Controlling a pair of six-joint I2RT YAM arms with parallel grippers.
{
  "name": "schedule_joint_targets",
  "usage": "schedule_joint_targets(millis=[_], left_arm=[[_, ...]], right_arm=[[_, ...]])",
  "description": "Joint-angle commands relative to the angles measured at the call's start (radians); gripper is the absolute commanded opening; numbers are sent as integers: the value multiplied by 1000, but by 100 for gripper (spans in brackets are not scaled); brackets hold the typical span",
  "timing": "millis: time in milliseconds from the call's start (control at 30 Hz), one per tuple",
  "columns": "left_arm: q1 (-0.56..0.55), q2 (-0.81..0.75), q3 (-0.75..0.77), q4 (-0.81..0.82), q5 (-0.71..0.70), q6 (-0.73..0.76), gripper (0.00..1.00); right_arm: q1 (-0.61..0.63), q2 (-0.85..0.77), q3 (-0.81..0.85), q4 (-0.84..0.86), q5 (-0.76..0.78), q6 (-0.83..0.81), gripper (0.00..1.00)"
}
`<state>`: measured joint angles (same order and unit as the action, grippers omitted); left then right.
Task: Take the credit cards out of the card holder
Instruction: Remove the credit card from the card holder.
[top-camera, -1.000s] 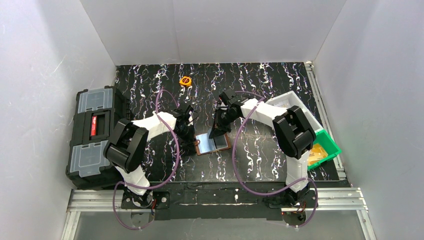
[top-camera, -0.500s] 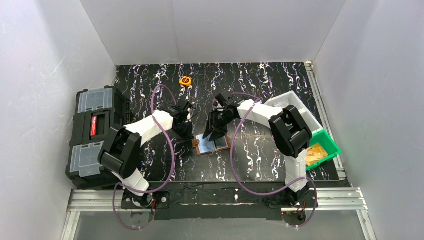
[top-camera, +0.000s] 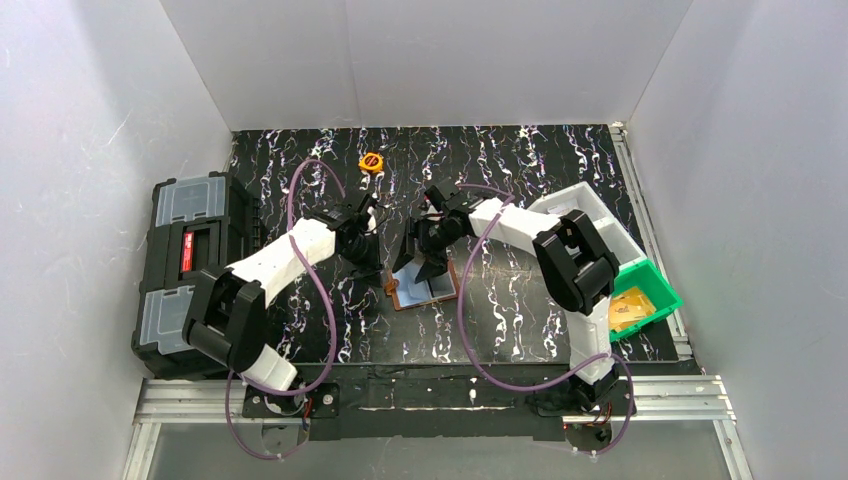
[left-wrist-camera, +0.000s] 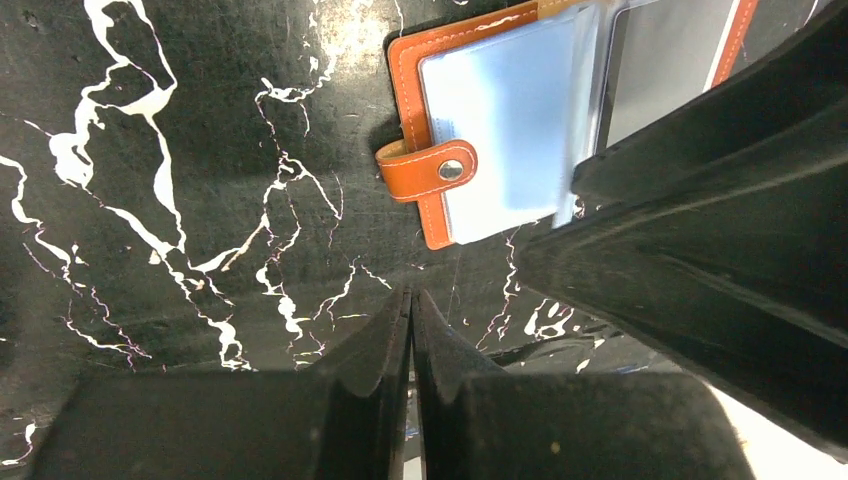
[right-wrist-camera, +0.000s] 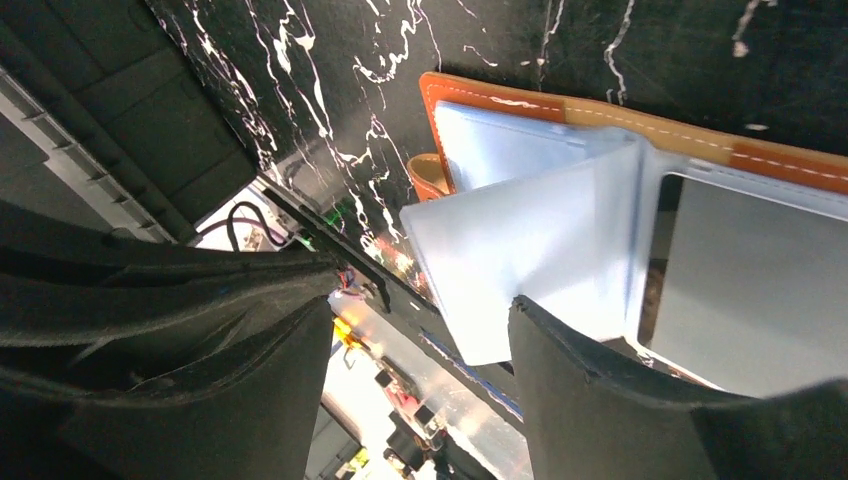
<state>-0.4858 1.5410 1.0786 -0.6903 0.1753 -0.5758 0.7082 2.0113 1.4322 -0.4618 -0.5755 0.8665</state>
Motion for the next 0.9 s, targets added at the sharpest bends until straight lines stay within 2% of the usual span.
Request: schedule_joint_targets(millis=[0,333,867], left_arm=[[9,-54,46,-55,-4,17,3],[10,-52,67,-65,21,21,3],[3,43,138,-9,165,-24,3]], right_arm=[[31,47,47,36,-35,46,72],[38,99,33,58,-7,52,73],[-22,-52,37,-23,52,-10,76]])
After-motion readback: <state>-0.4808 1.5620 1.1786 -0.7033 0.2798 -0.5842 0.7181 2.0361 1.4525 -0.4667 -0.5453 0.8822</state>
